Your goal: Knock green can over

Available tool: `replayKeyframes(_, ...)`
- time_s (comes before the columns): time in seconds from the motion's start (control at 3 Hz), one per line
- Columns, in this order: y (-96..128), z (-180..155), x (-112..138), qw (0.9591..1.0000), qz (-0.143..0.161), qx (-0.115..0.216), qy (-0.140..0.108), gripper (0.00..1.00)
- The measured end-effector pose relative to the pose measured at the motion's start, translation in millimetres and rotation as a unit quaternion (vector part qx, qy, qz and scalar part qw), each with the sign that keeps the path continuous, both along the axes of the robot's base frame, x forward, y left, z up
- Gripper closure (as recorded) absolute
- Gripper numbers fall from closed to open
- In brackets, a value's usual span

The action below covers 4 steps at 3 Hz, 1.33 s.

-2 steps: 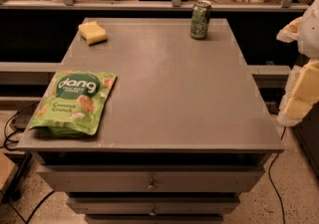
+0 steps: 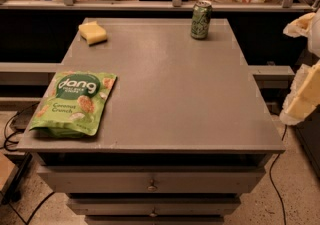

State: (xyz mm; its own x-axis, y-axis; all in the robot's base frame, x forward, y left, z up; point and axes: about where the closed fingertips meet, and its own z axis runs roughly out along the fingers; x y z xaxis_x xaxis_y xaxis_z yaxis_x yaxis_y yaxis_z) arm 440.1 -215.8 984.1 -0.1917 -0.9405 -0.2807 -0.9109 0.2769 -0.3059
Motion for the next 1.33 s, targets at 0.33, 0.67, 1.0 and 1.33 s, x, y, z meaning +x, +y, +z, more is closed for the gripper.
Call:
replayKeyframes(0.33,8.3,8.9,5.2,0.9985,0.007,0.041,-0.034,0.00)
replayKeyframes(0.67,18.1,13.0,26.3,0.9927,-0.003,0.103,-0.063,0.00)
replayKeyframes(1.0,20.3,3.2,68.5,0.9777,-0.049,0.198,-0.051,0.00)
replayKeyframes(1.33,20.5,-9.5,108.0,0.9583,-0.084,0.270,-0.040,0.00)
